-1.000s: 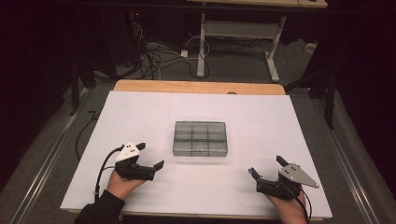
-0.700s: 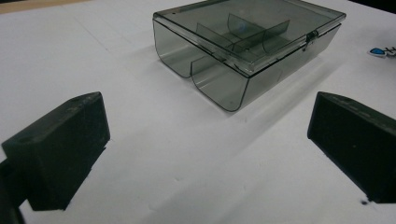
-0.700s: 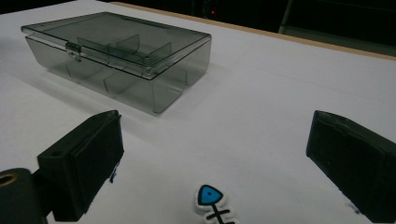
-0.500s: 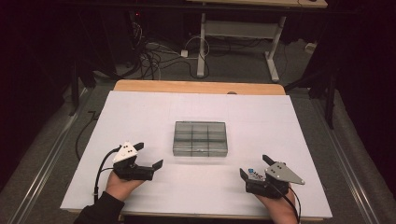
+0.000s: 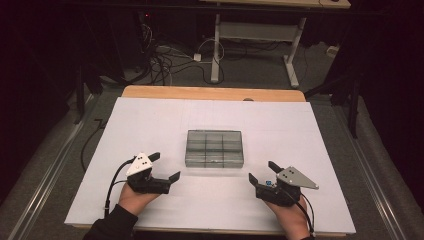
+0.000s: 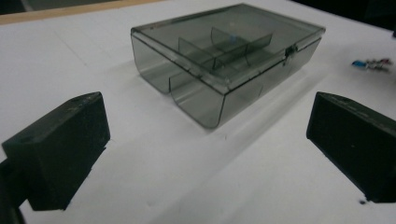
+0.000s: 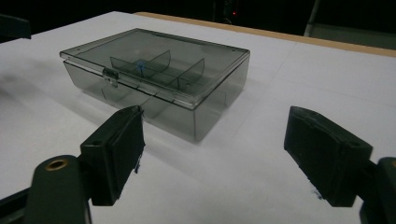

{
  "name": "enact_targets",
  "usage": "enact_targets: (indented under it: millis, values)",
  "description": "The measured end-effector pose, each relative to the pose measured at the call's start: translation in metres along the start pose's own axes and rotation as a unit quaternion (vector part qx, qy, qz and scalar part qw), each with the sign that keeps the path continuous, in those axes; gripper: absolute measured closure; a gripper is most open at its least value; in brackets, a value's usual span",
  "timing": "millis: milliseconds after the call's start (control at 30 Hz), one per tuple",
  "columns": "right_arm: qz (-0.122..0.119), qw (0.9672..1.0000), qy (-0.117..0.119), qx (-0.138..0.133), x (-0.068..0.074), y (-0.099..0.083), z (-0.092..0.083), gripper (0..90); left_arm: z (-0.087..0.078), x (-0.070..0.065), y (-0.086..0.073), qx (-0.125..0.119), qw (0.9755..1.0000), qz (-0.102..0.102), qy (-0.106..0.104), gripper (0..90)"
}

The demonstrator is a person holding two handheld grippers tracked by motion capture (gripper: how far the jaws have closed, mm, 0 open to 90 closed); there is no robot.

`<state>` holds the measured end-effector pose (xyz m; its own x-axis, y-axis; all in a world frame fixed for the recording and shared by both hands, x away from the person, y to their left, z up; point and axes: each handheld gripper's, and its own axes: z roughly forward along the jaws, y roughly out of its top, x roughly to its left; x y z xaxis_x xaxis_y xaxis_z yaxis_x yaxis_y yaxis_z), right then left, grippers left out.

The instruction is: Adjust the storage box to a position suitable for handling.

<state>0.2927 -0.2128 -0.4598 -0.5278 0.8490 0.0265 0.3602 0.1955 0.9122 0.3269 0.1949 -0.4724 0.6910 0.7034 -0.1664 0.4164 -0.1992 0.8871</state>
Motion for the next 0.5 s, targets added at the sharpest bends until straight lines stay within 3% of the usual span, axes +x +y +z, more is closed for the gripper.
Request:
enact_targets:
  millis: [167, 300, 333, 367, 467, 500]
  values:
    - [0.002, 0.9999, 0.011, 0.009, 0.003, 0.009, 0.012, 30.3, 0.005, 0.004, 0.022, 0.005, 0.9998, -0.015, 0.010, 2.6]
    - [-0.005, 0.9996, 0.021, 0.017, 0.006, 0.017, 0.019, 38.0, 0.008, 0.007, 0.036, -0.005, 0.9994, -0.029, 0.015, 3.2]
    - [-0.005, 0.9996, 0.021, 0.017, 0.006, 0.017, 0.019, 38.0, 0.008, 0.007, 0.036, -0.005, 0.9994, -0.029, 0.015, 3.6]
    - [-0.011, 0.9996, 0.022, 0.015, 0.006, 0.021, 0.021, 44.1, 0.010, 0.005, 0.037, -0.011, 0.9993, -0.034, 0.009, 4.0]
    - [-0.009, 0.9995, 0.029, 0.013, 0.005, 0.022, 0.023, 50.3, 0.013, 0.003, 0.034, -0.001, 0.9995, -0.032, 0.004, 4.1]
    - [-0.009, 0.9994, 0.032, 0.012, 0.005, 0.022, 0.024, 53.1, 0.016, -0.001, 0.030, 0.014, 0.9996, -0.022, 0.004, 5.0]
